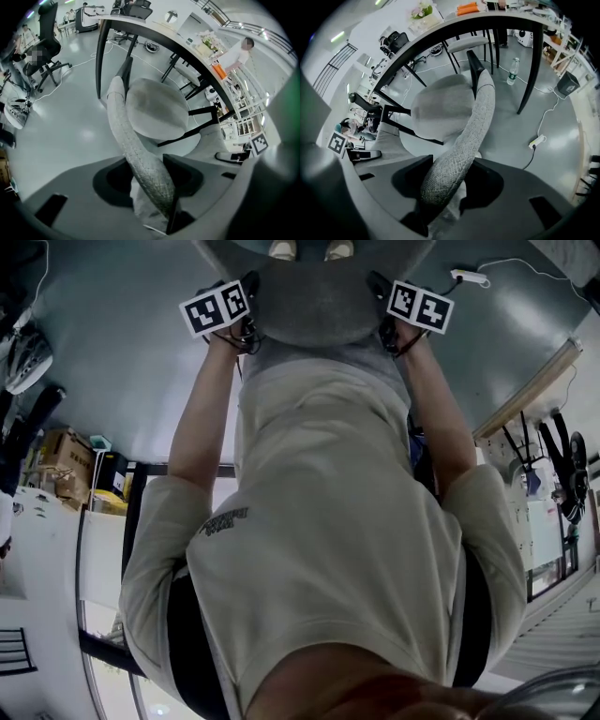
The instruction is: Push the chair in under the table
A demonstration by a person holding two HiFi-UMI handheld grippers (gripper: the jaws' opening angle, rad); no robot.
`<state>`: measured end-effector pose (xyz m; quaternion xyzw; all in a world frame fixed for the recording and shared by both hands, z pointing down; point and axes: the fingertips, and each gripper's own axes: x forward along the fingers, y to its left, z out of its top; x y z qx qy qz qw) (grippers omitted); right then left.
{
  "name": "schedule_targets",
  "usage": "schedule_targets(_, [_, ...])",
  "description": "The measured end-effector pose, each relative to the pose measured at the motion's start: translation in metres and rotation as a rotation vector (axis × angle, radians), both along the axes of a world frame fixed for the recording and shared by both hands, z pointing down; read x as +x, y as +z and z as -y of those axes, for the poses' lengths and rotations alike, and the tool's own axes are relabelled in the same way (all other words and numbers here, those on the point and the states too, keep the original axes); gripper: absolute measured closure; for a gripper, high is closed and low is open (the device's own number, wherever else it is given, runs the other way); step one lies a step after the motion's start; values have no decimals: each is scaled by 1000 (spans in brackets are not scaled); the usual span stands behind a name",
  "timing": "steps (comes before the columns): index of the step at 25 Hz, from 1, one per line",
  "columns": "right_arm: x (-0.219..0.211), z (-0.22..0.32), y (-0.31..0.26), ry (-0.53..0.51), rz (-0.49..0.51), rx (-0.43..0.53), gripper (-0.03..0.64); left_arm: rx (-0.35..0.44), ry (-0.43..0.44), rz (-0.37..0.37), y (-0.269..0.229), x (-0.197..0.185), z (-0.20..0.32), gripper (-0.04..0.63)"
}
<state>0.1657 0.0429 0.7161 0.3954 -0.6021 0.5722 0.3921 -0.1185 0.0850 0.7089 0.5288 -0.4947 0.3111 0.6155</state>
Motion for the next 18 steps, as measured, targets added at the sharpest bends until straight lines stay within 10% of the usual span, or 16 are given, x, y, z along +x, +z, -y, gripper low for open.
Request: schedule_targets(18, [-16,75,-3,69,29,26,420,32,-26,2,-3,-19,77,410])
